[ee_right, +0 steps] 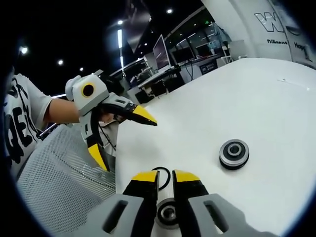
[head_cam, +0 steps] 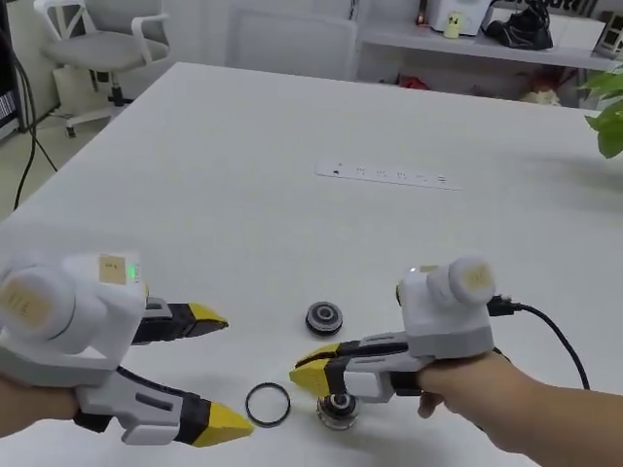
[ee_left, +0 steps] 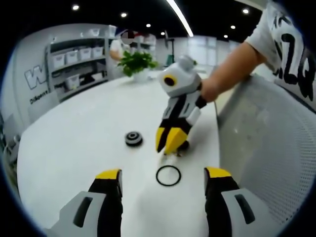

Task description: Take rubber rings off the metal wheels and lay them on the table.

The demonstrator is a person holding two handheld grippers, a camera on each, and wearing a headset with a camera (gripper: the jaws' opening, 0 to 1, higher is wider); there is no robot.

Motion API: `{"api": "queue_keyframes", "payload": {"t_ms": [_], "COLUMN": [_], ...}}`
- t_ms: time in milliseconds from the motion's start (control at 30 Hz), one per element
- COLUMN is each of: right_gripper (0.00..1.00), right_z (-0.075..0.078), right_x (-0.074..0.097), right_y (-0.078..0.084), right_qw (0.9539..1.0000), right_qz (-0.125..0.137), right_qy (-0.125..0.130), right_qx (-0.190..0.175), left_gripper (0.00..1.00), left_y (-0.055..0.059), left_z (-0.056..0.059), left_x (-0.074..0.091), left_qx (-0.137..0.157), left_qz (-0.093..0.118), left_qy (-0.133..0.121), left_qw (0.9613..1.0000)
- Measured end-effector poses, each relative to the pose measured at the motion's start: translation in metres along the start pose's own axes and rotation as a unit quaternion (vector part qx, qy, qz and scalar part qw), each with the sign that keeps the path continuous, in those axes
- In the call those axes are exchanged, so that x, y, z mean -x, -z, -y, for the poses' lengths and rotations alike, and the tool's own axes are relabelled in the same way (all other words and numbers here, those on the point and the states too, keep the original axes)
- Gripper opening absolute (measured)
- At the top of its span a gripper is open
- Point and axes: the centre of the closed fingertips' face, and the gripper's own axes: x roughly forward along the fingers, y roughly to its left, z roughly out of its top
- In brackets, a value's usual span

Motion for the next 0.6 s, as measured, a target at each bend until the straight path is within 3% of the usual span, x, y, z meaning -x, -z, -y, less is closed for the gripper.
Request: {"api": "queue_keyframes", "payload": {"t_ms": [333, 600], "right_gripper": [0.11, 0.12], "right_z": [0.015, 0.029], "right_x": [0.029, 0.048], "right_y": [-0.014, -0.019], "right_qw": [0.9993, 0.9978], "right_qz": [0.028, 0.038], "right_qy": [0.026, 0.053], "right_qx": [-0.001, 0.010], "left_gripper": [0.66, 0.64], "left_y": [-0.019, -0.028], "left_z": [-0.011, -0.016], "left_x": [-0.008, -0.018], "left_qx": [-0.008, -0.014], "left_qz": [0.006, 0.008], "left_qy": [-0.003, 0.000], "left_qw": [0.9999, 0.9999]}}
